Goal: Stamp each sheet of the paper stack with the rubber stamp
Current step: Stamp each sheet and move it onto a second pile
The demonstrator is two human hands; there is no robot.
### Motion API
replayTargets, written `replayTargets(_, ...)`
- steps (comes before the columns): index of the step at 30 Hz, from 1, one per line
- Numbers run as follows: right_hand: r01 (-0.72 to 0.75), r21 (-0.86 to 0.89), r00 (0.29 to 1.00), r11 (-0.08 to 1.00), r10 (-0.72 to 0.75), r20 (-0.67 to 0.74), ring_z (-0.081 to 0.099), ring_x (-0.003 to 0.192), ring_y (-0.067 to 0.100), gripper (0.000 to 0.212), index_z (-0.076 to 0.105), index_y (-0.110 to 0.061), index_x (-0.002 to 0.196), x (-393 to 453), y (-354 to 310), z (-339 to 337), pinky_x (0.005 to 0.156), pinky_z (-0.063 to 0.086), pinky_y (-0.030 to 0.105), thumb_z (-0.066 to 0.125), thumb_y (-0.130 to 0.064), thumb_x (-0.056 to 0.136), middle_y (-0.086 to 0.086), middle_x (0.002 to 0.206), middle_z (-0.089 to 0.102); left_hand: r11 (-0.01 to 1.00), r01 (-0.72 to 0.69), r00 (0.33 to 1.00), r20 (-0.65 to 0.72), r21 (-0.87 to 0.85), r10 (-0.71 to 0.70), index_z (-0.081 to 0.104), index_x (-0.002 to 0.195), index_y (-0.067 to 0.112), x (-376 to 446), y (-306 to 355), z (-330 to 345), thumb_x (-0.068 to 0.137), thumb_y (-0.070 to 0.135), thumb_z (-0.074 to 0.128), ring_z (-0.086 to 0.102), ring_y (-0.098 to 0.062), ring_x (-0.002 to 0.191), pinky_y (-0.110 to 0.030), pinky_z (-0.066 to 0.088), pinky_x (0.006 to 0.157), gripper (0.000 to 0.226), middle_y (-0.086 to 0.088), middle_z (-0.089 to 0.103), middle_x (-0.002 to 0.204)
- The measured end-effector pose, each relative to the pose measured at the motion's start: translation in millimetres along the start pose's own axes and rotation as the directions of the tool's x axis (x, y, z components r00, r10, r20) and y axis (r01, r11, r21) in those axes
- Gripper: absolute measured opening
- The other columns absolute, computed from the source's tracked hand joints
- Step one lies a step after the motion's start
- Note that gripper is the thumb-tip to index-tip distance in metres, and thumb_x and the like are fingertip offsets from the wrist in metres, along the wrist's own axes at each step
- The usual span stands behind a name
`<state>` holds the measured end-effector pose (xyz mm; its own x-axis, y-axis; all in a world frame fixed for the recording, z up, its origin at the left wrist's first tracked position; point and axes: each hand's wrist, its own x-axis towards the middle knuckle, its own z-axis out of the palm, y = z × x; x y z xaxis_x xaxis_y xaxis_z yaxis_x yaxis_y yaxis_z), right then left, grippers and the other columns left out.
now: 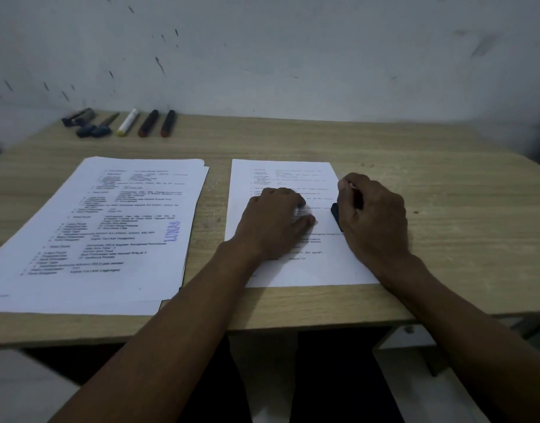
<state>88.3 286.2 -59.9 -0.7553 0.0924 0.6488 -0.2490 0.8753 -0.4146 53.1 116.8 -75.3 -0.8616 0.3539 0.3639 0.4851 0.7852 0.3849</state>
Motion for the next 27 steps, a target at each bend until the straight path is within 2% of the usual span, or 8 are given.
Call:
replayTargets(12, -0.017, -0.047, 1.0, 0.999, 0.016, -0.015, 0.062, 0.08, 0.024, 0.032, 0.066, -0.015, 0.113, -1.2, -4.1, -3.2, 0.064, 0.049, 0.035, 0.044, -0.035, 0.1, 0.004, 0.089, 0.069, 1.0, 0.022, 1.0, 0.022, -0.005, -0.022, 0.062, 0.113, 0.021, -3.7, 3.5, -5.8, 0.088, 0.049, 0.055, 0.052, -0.022, 0.114, -0.037, 0.041, 0.092, 0.038, 0.004, 0.063, 0.119)
replayTargets(16, -0.02, 0.0, 0.999, 1.0, 0.02, 0.026, 0.063, 0.078, 0.023, 0.033, 0.065, -0.018, 0.113, 2.4, -1.4, -8.1, 0.065, 0.051, 0.038, 0.043, -0.039, 0.1, 0.002, 0.088, 0.069, 0.999, 0.05, 0.998, 0.049, -0.013, -0.049, 0.062, 0.113, 0.022, -2.1, 6.6, -10.1, 0.087, 0.049, 0.057, 0.051, -0.022, 0.115, -0.04, 0.042, 0.095, 0.038, 0.005, 0.062, 0.121)
replayTargets(19, -0.027, 0.082, 0.999, 0.996, 0.024, 0.033, 0.064, 0.078, 0.017, 0.03, 0.066, -0.018, 0.112, 7.6, 0.9, -14.0, 0.067, 0.051, 0.035, 0.047, -0.039, 0.1, -0.002, 0.087, 0.071, 0.998, 0.061, 0.997, 0.056, -0.016, -0.06, 0.064, 0.111, 0.023, 1.3, 7.2, -12.9, 0.084, 0.049, 0.06, 0.053, -0.021, 0.114, -0.041, 0.043, 0.095, 0.037, 0.005, 0.063, 0.119)
replayTargets(22, -0.087, 0.253, 0.991, 0.964, 0.11, -0.079, 0.06, 0.07, -0.002, 0.023, 0.068, -0.017, 0.102, 17.2, 8.5, -22.9, 0.065, 0.045, 0.021, 0.051, -0.033, 0.1, -0.009, 0.078, 0.067, 0.997, 0.076, 0.995, 0.073, -0.027, -0.074, 0.064, 0.11, 0.023, 3.6, 6.9, -13.6, 0.084, 0.048, 0.061, 0.052, -0.021, 0.116, -0.041, 0.041, 0.097, 0.037, 0.004, 0.062, 0.119)
replayTargets(23, -0.119, 0.284, 0.982, 0.951, 0.155, -0.11, 0.058, 0.068, -0.004, 0.023, 0.068, -0.017, 0.1, 22.4, 12.7, -25.2, 0.064, 0.041, 0.017, 0.05, -0.031, 0.1, -0.01, 0.076, 0.065, 0.997, 0.074, 0.995, 0.068, -0.032, -0.072, 0.065, 0.11, 0.023, 3.8, 6.6, -13.0, 0.084, 0.048, 0.061, 0.052, -0.021, 0.116, -0.041, 0.041, 0.097, 0.037, 0.004, 0.063, 0.119)
replayTargets(27, -0.27, 0.315, 0.943, 0.91, 0.316, -0.104, 0.06, 0.073, 0.014, 0.029, 0.063, -0.011, 0.106, 40.2, 31.7, -28.9, 0.067, 0.039, 0.025, 0.05, -0.037, 0.099, -0.002, 0.081, 0.067, 0.991, 0.023, 0.998, -0.061, -0.129, -0.031, 0.065, 0.112, 0.02, 1.8, 6.6, -12.7, 0.087, 0.044, 0.062, 0.053, -0.02, 0.115, -0.039, 0.04, 0.097, 0.035, 0.005, 0.063, 0.119)
